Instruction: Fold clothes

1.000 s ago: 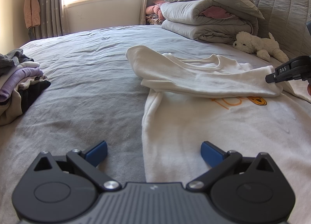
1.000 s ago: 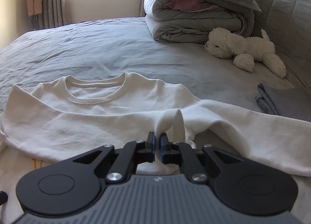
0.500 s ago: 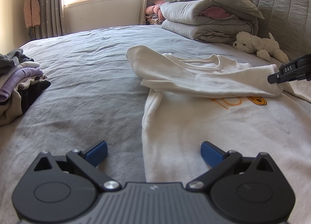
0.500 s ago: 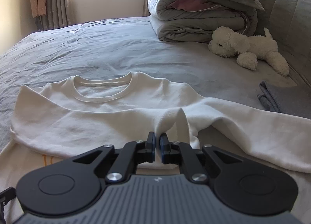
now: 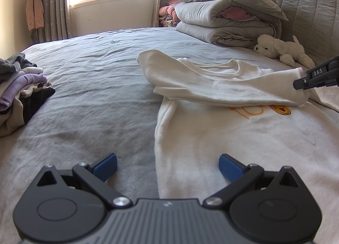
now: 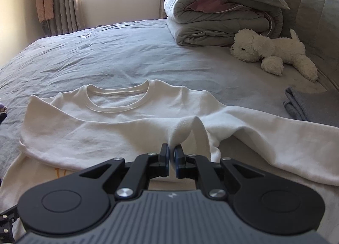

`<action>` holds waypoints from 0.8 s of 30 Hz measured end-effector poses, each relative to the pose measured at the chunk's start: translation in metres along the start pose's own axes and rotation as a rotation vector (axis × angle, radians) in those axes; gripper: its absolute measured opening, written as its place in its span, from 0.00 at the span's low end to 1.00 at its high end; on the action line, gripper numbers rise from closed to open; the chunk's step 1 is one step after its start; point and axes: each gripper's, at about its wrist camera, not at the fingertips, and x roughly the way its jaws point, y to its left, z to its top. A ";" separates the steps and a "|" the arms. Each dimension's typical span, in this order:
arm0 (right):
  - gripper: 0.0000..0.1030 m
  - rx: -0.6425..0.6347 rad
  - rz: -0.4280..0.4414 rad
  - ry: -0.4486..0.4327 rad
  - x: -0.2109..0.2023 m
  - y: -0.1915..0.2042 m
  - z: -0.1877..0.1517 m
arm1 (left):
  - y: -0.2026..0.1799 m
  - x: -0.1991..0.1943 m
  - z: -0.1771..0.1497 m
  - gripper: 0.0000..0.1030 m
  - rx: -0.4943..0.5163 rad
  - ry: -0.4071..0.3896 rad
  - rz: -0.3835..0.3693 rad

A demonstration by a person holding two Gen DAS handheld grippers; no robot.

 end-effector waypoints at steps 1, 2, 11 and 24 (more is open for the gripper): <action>0.07 0.002 0.002 -0.002 -0.001 0.000 0.000 | 0.000 0.000 0.000 1.00 0.000 0.000 0.000; 0.07 0.005 0.004 -0.003 -0.002 -0.001 0.001 | 0.000 0.000 0.000 1.00 0.000 0.000 0.000; 0.07 0.016 0.015 -0.001 -0.007 -0.007 0.008 | 0.000 0.000 0.000 1.00 0.000 0.000 0.000; 0.08 -0.001 0.029 0.033 -0.005 -0.012 0.011 | 0.000 0.000 0.000 1.00 0.001 0.000 -0.001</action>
